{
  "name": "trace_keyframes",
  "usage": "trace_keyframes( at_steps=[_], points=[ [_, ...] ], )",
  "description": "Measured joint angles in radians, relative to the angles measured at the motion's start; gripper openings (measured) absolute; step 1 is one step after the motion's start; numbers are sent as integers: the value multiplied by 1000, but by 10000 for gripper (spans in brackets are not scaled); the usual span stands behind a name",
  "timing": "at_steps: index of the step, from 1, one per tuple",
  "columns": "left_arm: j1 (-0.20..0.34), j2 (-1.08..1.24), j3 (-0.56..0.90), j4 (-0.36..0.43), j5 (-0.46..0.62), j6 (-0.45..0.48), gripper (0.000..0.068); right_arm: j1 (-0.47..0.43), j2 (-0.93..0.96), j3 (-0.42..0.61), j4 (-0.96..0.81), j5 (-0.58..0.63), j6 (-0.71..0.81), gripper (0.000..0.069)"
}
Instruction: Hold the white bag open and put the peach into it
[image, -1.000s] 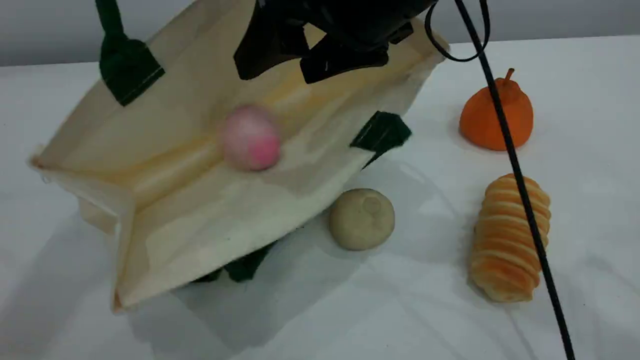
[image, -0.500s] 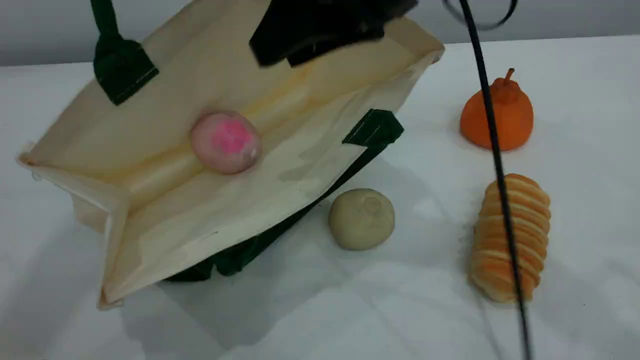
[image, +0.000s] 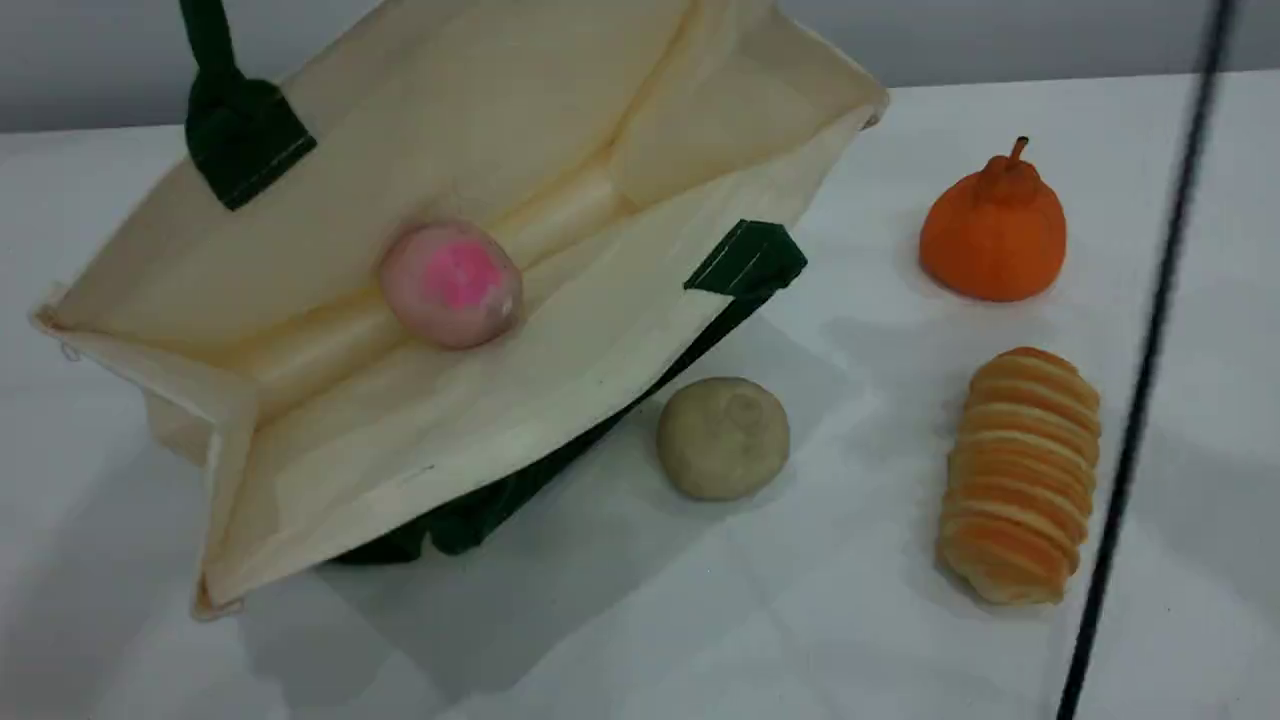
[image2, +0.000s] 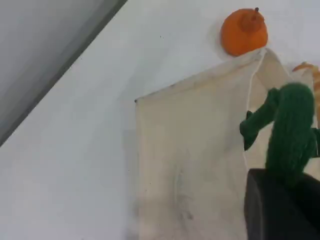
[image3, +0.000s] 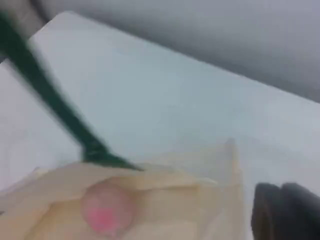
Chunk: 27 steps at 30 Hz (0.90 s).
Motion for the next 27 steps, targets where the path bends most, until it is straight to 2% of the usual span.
trace_keyframes(
  at_steps=[2, 9, 12, 15, 18, 21, 24, 27],
  points=[
    [0, 0, 0, -2, 0, 0, 94, -23, 1, 0, -4, 24, 7, 10],
    [0, 0, 0, -3, 0, 1, 94, -23, 1, 0, -5, 29, 7, 10],
    [0, 0, 0, -3, 0, 2, 125, -23, 1, 0, -8, 31, 7, 10],
    [0, -1, 0, -8, -6, 2, 218, -23, 1, 0, -8, 38, 7, 10],
    [0, -1, 0, -4, -6, 2, 356, -23, 1, 0, -8, 41, 7, 10],
    [0, -1, 0, 0, -42, 3, 458, -23, 1, 0, -8, 54, 7, 10],
    [0, -1, 0, -6, -50, 2, 505, -23, 1, 0, -8, 54, 7, 10],
    [0, -1, 0, -8, -40, -14, 507, -23, 1, 0, -8, 54, 7, 10]
  ],
)
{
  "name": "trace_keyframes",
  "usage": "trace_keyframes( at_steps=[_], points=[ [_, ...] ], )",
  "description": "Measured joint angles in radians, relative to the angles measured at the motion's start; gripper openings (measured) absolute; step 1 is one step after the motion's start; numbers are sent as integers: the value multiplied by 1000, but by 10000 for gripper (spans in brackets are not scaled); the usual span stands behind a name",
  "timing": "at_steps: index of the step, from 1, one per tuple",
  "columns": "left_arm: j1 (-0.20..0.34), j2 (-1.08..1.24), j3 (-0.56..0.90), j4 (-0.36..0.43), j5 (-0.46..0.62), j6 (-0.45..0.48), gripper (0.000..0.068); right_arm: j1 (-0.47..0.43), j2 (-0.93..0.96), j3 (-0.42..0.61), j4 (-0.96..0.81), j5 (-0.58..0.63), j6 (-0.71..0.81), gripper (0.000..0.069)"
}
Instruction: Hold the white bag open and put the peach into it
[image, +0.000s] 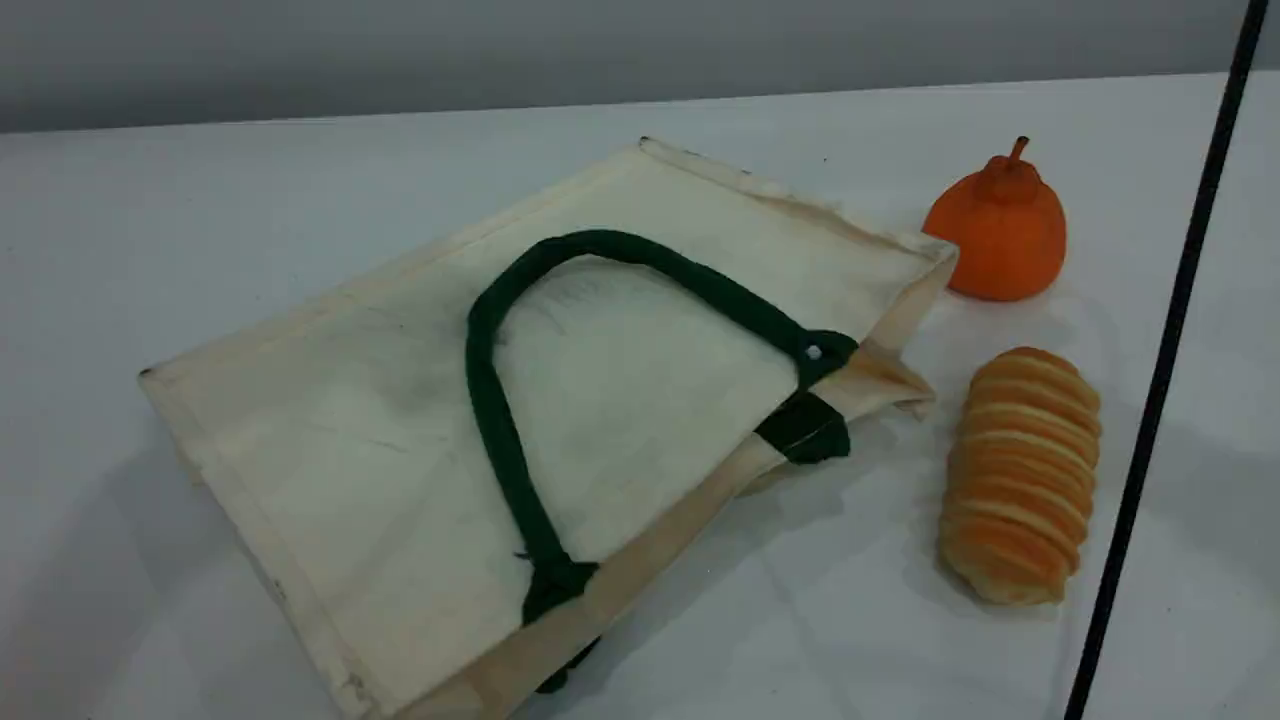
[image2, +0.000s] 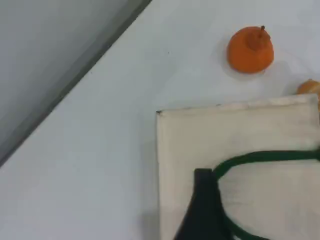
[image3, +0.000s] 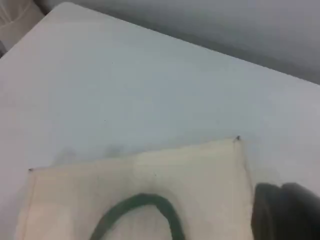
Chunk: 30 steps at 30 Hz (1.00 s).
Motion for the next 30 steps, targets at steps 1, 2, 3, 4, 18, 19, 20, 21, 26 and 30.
trace_keyframes(
  at_steps=[1, 2, 3, 4, 18, 19, 20, 21, 26, 30],
  points=[
    [0, 0, 0, 2, 6, -14, 497, 0, 0, 0, 0, 0, 0, 10],
    [0, 0, 0, 4, 12, -36, 479, 0, 0, 0, 0, 0, 0, 10],
    [0, -1, 0, 9, 19, -60, 456, 0, -2, 0, 0, 0, 4, 10],
    [0, -4, 0, 11, 25, -92, 424, 0, -6, 0, -2, 0, 10, 10],
    [0, -213, 0, 208, 42, -384, 8, 0, -190, -133, -370, 113, 343, 10],
    [0, -236, 1, 238, 43, -420, 8, 0, -208, -148, -430, 141, 398, 10],
    [0, -264, 1, 270, 44, -448, 8, 0, -230, -157, -483, 167, 447, 10],
    [0, -294, 1, 301, 44, -477, 8, 0, -254, -163, -549, 186, 508, 10],
    [0, -431, 5, 420, 43, -569, 8, 0, -362, -163, -861, 317, 791, 10],
    [0, -540, 56, 410, 40, -569, 8, 1, -457, -163, -1018, 425, 917, 11]
  ],
)
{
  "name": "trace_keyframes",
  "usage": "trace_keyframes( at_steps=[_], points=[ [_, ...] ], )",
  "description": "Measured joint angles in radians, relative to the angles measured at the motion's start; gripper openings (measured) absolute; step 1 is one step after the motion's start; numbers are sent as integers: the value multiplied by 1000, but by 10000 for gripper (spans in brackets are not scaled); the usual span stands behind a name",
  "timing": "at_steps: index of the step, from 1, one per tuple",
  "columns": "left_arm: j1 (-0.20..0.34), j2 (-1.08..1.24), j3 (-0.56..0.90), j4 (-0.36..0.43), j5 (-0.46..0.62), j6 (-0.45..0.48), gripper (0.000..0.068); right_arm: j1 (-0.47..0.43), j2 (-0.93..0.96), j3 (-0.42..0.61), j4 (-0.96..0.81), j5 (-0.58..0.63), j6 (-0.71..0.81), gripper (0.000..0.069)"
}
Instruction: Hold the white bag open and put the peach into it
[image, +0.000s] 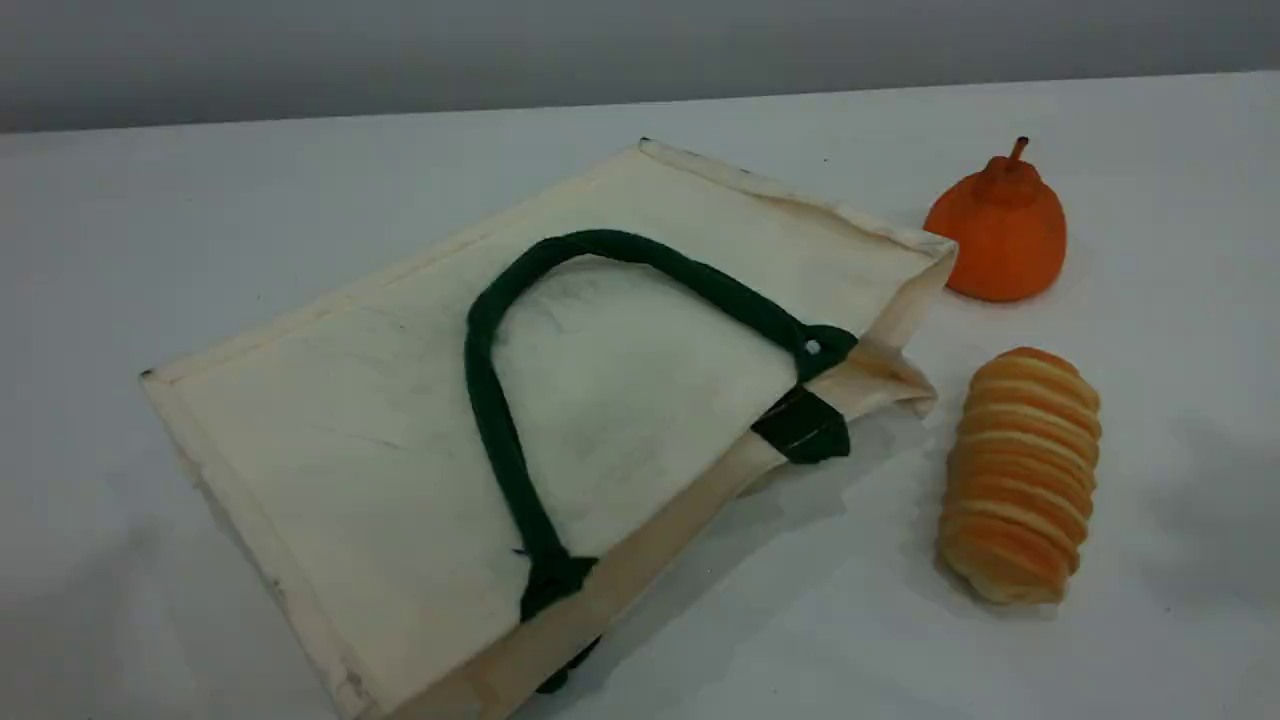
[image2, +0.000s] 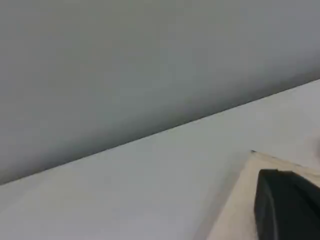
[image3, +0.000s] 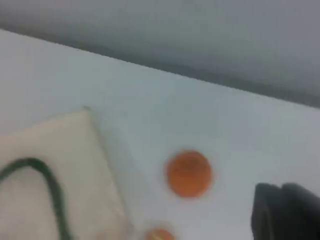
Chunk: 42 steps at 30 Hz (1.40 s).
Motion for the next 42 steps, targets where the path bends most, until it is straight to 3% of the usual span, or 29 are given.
trace_keyframes(
  at_steps=[10, 20, 29, 36, 42],
  points=[
    [0, -380, 362, 14, 0, -28, 8, 0, -307, 29, 31, 241, 23, 12],
    [0, -701, 694, -65, 0, -43, 8, 0, -699, 281, 132, 241, -13, 13],
    [0, -730, 883, -102, -2, -38, 8, 0, -988, 580, 136, 163, -41, 13],
    [0, -730, 986, -129, -4, -14, 8, 0, -1061, 752, 154, 99, -62, 13],
    [0, -730, 1077, -145, -30, -13, 9, 0, -1061, 802, 153, 79, -77, 15]
  ],
)
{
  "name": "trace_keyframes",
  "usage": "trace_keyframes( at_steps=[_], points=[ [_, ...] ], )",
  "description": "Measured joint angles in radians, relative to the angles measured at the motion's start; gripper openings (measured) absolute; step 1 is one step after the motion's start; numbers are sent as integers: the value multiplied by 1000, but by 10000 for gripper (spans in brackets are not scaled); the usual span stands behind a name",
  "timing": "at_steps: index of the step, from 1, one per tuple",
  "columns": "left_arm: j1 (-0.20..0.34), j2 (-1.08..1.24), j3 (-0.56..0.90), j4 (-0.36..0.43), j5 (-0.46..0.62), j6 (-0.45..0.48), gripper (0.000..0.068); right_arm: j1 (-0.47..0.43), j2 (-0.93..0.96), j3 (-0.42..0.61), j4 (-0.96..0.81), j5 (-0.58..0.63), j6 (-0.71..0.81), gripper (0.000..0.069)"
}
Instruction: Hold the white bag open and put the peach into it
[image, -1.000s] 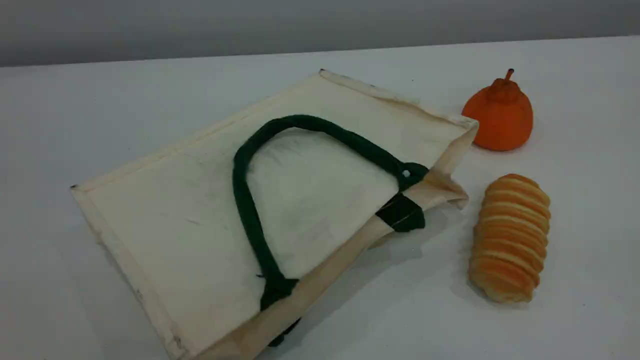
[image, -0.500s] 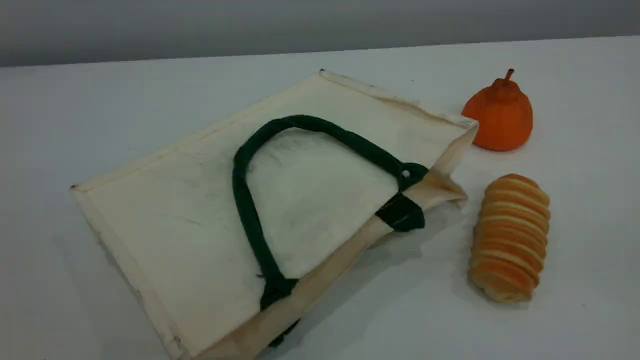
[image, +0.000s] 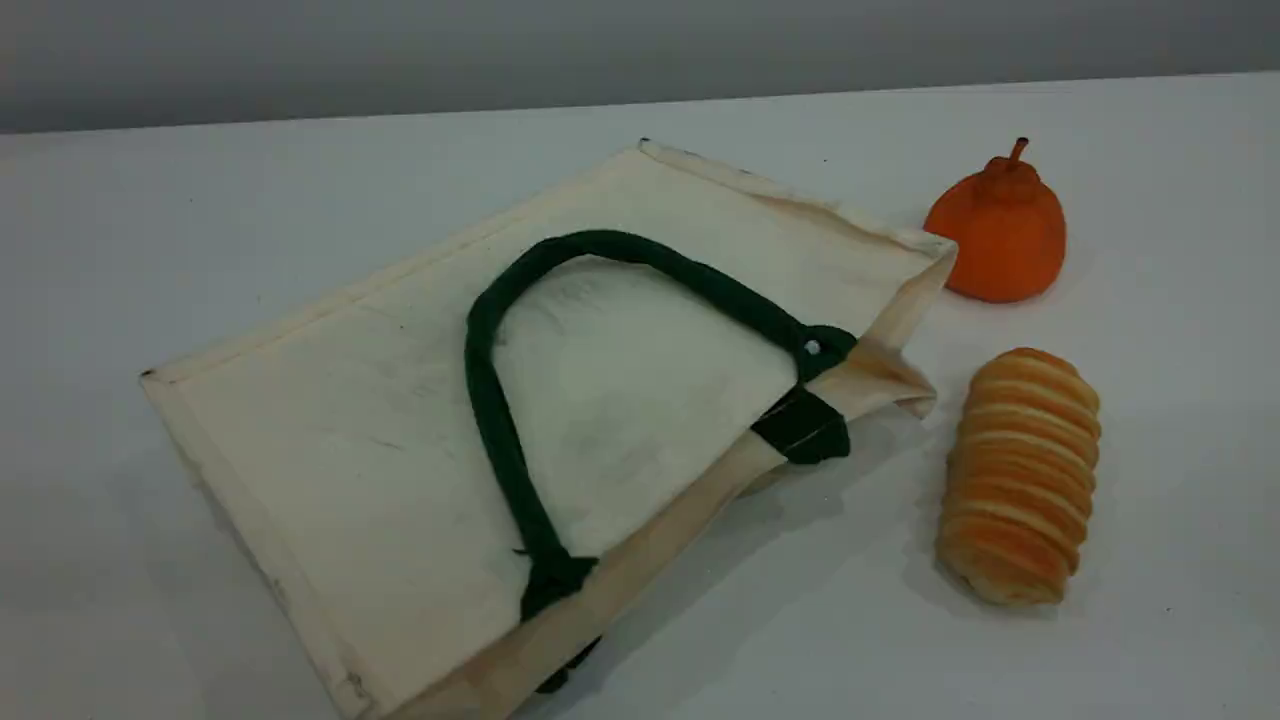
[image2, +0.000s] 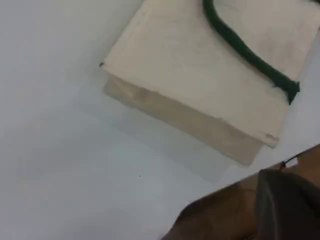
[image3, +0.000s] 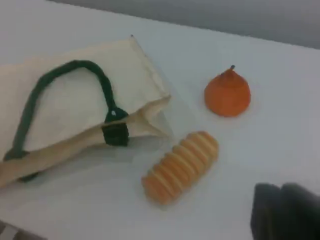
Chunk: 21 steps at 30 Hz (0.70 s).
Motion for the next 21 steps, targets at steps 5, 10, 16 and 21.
trace_keyframes(
  at_steps=[5, 10, 16, 21],
  points=[
    [0, 0, 56, -10, -48, 1, 10, 0, 0, 0, -3, 2, 0, 15],
    [0, 0, 99, 3, -66, 2, 12, 0, 0, 0, -4, 3, 1, 15],
    [0, 0, 132, 7, -115, 27, 13, 0, 0, 0, -4, 4, 2, 18],
    [0, 0, 140, 14, -109, 26, 14, 0, 0, 0, -5, 4, 2, 18]
  ],
)
